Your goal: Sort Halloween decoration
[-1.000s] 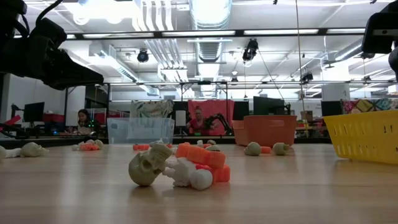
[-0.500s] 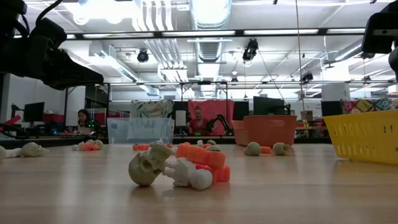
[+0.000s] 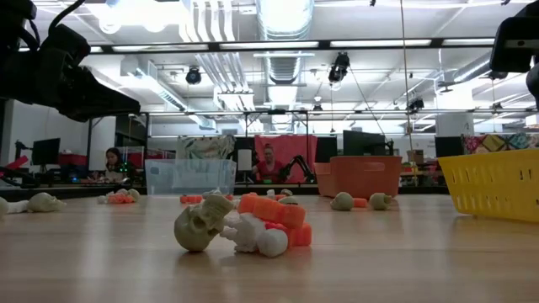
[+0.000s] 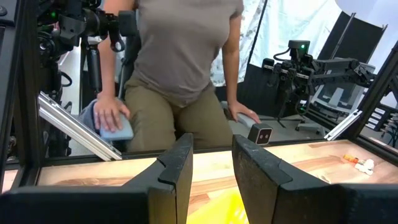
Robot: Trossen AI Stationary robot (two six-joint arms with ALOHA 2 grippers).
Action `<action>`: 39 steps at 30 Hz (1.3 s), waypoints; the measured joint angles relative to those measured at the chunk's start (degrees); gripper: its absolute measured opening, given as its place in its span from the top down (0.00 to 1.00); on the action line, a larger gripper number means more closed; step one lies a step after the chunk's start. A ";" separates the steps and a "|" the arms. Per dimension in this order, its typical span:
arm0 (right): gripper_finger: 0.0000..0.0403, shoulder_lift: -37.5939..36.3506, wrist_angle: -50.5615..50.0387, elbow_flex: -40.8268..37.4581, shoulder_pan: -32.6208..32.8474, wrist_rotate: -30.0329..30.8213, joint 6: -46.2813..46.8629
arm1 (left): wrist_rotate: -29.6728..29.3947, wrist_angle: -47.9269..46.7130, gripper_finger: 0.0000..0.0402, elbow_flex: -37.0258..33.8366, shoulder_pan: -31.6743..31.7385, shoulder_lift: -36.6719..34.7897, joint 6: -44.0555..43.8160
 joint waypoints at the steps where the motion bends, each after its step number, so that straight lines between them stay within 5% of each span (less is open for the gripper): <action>1: 0.74 0.00 0.01 0.00 -0.01 -0.01 0.00 | 0.00 0.00 0.77 0.01 -0.01 0.00 -0.01; 29: 0.74 0.00 0.02 0.00 -0.01 0.00 -5.56 | -0.02 0.58 0.77 0.02 0.01 -0.02 -0.03; 32: 0.74 0.00 1.49 -0.04 0.55 -1.41 -17.92 | 0.00 3.96 0.77 0.00 0.00 0.26 -4.79; 36: 0.74 -0.08 6.20 -0.04 1.65 -11.38 -23.42 | 0.00 10.55 0.77 0.00 -0.01 0.47 -12.61; 39: 0.74 0.61 9.05 -0.04 1.82 -4.12 -18.89 | 0.27 17.23 0.77 0.02 0.01 1.19 -12.04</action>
